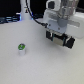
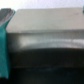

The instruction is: Open the kcup holder, insert the kcup into the holder, and close the kcup holder

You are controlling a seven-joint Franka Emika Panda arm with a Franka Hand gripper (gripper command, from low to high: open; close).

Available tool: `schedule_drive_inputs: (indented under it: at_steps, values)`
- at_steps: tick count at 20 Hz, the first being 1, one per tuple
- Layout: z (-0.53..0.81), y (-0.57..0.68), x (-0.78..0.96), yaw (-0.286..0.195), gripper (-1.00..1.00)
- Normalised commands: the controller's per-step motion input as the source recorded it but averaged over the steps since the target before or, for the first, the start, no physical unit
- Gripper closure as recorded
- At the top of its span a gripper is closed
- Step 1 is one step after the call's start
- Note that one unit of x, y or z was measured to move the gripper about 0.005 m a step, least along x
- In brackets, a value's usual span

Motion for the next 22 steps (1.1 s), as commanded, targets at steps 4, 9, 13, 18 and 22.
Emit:
schedule_drive_inputs:
  at_steps: [4, 9, 13, 18, 22]
  values:
    - [0.46, -0.33, 0.18, -0.108, -1.00]
    - [0.39, -0.48, 0.00, -0.160, -1.00]
    - [0.28, -0.57, -0.15, -0.191, -1.00]
    - [0.20, -0.48, -0.26, -0.224, -1.00]
    - [0.07, -0.45, -0.36, -0.229, -1.00]
